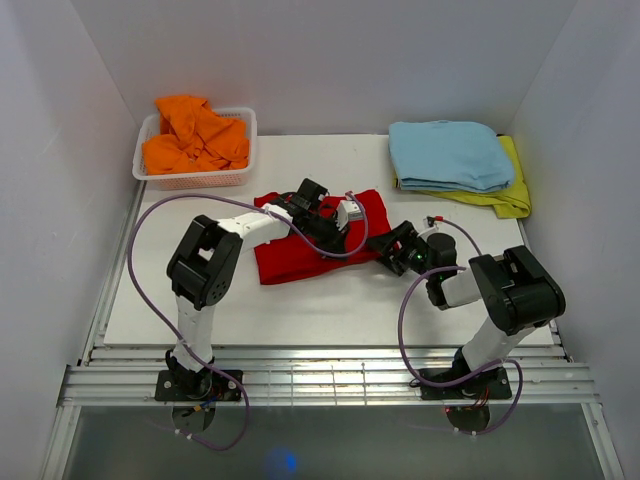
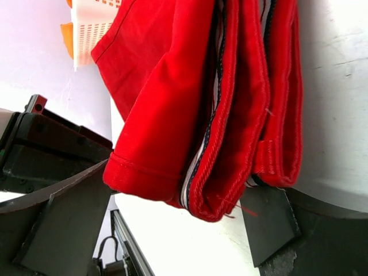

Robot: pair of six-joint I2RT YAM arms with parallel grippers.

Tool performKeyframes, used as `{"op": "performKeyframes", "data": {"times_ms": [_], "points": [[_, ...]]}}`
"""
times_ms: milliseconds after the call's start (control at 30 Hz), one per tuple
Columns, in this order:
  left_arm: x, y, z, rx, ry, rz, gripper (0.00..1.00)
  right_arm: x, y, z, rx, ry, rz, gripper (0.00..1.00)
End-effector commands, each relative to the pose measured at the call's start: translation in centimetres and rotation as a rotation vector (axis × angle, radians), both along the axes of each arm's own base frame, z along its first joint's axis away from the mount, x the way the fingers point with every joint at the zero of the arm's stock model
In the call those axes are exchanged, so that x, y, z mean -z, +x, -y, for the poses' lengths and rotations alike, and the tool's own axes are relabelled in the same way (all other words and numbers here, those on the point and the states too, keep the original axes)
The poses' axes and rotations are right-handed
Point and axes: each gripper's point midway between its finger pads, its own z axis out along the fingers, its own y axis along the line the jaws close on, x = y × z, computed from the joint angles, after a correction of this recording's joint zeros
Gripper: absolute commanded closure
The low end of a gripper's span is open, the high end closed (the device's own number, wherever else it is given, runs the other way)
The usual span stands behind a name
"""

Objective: Fold and stack the trousers
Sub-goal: Neatly place the folded trousers to the corner

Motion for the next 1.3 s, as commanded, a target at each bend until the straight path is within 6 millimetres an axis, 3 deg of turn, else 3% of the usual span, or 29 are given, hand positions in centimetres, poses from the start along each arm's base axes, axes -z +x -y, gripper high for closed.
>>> {"op": "performKeyframes", "data": {"times_ms": [0, 100, 333, 667, 800, 933, 1033, 1167, 1267], "points": [[-2.0, -0.5, 0.8, 0.037, -0.059, -0.02, 1.0, -3.2, 0.3, -1.2, -0.039, 0.046, 0.116, 0.1], [-2.0, -0.6, 0.7, 0.04, -0.062, -0.028, 1.0, -3.0, 0.0, -1.3, -0.041, 0.038, 0.116, 0.1], [-2.3, -1.5, 0.5, 0.063, -0.077, -0.041, 1.0, -1.0, 3.0, -0.6, 0.066, -0.016, 0.064, 0.1], [-1.7, -2.6, 0.1, 0.078, -0.076, -0.071, 1.0, -1.3, 5.4, -0.5, 0.118, -0.009, 0.077, 0.1], [-1.4, -2.2, 0.3, 0.073, -0.071, -0.075, 1.0, -1.6, 5.8, -1.3, 0.092, 0.035, 0.097, 0.1], [-0.9, -2.4, 0.4, 0.089, -0.061, -0.093, 1.0, -0.2, 5.6, -1.6, 0.08, 0.025, 0.08, 0.1], [-0.5, -3.1, 0.3, 0.113, -0.057, -0.097, 1.0, 0.1, 5.8, -1.6, 0.07, 0.008, 0.105, 0.02], [-0.2, -4.0, 0.2, 0.129, -0.049, -0.102, 1.0, -0.8, 6.4, -2.8, 0.013, 0.038, 0.169, 0.36], [-0.5, -4.1, 0.1, 0.131, -0.052, -0.098, 1.0, -1.2, 6.5, -3.3, -0.022, 0.039, 0.199, 0.47]]}}
